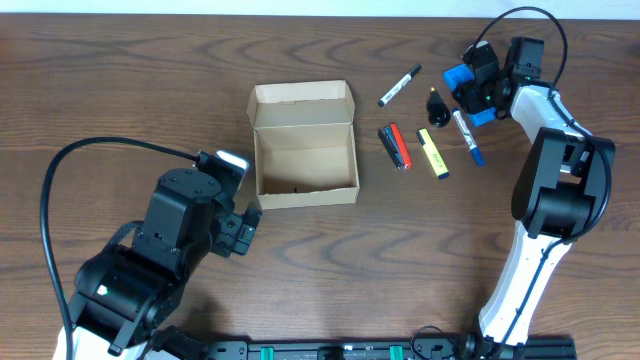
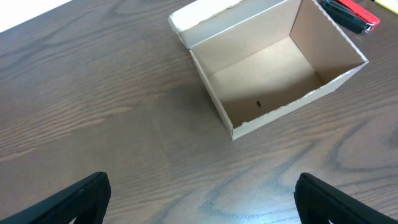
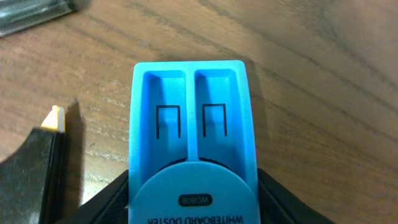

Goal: Pack container
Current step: 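Reach right gripper to the blue eraser and grasp it, then carry the blue eraser into the box and release it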

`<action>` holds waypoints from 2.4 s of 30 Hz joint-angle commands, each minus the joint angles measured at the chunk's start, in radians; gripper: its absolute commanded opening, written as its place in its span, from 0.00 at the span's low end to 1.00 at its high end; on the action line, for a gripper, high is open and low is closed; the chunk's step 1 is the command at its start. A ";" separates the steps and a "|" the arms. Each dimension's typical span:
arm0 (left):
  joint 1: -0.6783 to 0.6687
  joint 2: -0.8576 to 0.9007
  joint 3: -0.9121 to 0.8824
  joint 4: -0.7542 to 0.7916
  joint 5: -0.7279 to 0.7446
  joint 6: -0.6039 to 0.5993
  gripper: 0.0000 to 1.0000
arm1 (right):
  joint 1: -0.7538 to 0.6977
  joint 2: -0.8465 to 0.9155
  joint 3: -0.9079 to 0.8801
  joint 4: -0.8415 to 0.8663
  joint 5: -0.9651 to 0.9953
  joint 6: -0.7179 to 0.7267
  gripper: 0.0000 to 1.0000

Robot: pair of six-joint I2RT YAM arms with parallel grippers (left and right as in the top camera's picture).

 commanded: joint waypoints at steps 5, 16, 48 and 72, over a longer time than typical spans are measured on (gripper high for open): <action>0.001 0.000 0.012 -0.003 0.007 0.018 0.95 | -0.002 -0.039 0.066 -0.038 -0.044 0.102 0.45; 0.001 0.000 0.012 -0.003 0.007 0.018 0.95 | 0.097 -0.306 0.134 -0.213 -0.167 0.068 0.46; 0.001 0.000 0.012 -0.003 0.007 0.018 0.95 | 0.746 -0.355 0.086 -0.635 -0.132 -0.334 0.44; 0.001 0.000 0.012 -0.003 0.007 0.018 0.95 | 0.830 -0.200 0.086 -0.683 -0.174 -0.337 0.42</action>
